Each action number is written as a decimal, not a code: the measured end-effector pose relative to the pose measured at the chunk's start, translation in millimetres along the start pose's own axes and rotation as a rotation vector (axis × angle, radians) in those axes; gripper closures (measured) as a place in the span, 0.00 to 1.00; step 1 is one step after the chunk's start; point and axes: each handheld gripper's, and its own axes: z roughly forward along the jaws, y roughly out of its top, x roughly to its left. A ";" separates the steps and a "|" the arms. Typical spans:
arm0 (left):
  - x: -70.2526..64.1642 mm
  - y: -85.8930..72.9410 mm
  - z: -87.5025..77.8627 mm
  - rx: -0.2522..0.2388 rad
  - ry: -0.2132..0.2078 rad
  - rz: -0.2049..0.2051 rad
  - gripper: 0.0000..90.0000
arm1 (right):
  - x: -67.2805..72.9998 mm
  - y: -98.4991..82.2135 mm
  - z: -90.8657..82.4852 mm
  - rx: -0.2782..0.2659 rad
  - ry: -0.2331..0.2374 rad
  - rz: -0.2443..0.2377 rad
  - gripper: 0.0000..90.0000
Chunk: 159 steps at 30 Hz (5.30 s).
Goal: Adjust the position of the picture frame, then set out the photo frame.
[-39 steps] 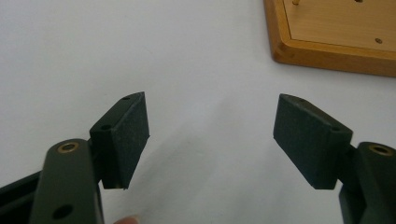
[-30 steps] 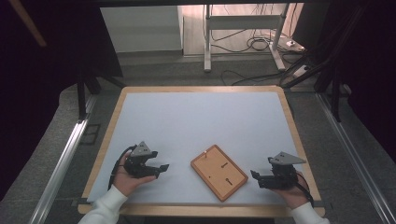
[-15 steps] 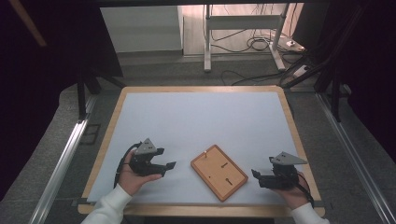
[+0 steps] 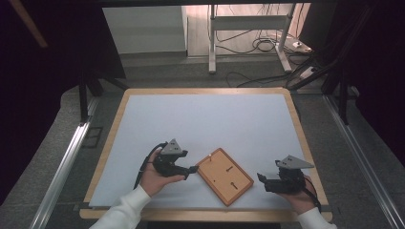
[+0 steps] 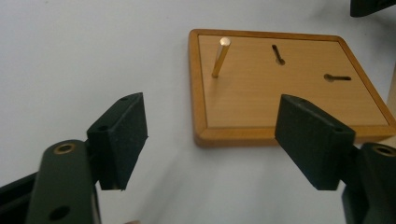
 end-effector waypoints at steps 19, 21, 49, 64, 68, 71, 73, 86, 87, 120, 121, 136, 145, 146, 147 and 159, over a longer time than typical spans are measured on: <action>-7.7 21.7 43.3 0.027 -0.016 0.013 0.38 | -0.1 -2.2 3.3 0.016 -0.003 -0.007 0.16; -7.0 22.4 47.8 0.035 -0.012 0.013 0.39 | -0.3 -2.8 3.8 0.019 -0.003 -0.006 0.16; -7.4 20.3 67.3 0.004 0.013 0.018 0.93 | -0.4 -3.8 6.2 0.031 -0.007 -0.011 0.16; -2.8 23.1 62.0 0.001 -0.006 -0.007 0.92 | -1.4 -3.6 5.3 0.027 -0.013 -0.009 0.16; 1.1 24.0 57.8 -0.006 0.001 -0.014 0.92 | -1.3 -3.4 4.6 0.024 -0.013 -0.010 0.16; 4.3 25.0 54.2 -0.012 -0.002 -0.016 0.92 | -1.2 -3.2 4.4 0.025 -0.012 -0.011 0.16; 6.2 26.2 51.6 -0.019 -0.001 -0.019 0.92 | -1.1 -3.2 4.4 0.026 -0.012 -0.011 0.16; 31.9 38.4 43.3 -0.043 -0.006 -0.019 0.93 | -1.4 -3.4 3.9 0.023 -0.011 -0.010 0.16; 34.7 39.3 44.2 -0.040 -0.004 -0.014 0.93 | -1.6 -3.5 4.0 0.024 -0.012 -0.009 0.16; 67.9 42.1 69.5 -0.011 -0.020 0.014 0.76 | -0.4 -4.7 7.2 0.038 -0.004 -0.014 0.16; 66.4 43.0 67.1 -0.013 -0.009 0.021 0.70 | -0.4 -4.5 7.0 0.035 -0.004 -0.014 0.16; 44.7 27.8 27.2 -0.016 0.009 0.062 0.35 | 5.3 -3.3 7.9 0.001 0.011 -0.039 0.16; 46.6 20.4 20.9 -0.005 0.010 0.036 0.35 | 5.8 -4.4 9.2 -0.018 0.016 -0.045 0.16; 46.7 20.5 21.4 -0.004 0.010 0.038 0.35 | 6.3 -4.2 9.4 -0.023 0.018 -0.042 0.16; 46.8 20.6 21.8 -0.005 0.008 0.039 0.35 | 6.9 -3.8 9.7 -0.032 0.019 -0.044 0.16; 52.2 23.6 22.1 -0.009 0.011 0.037 0.35 | 15.9 -3.4 9.2 -0.055 0.024 -0.069 0.16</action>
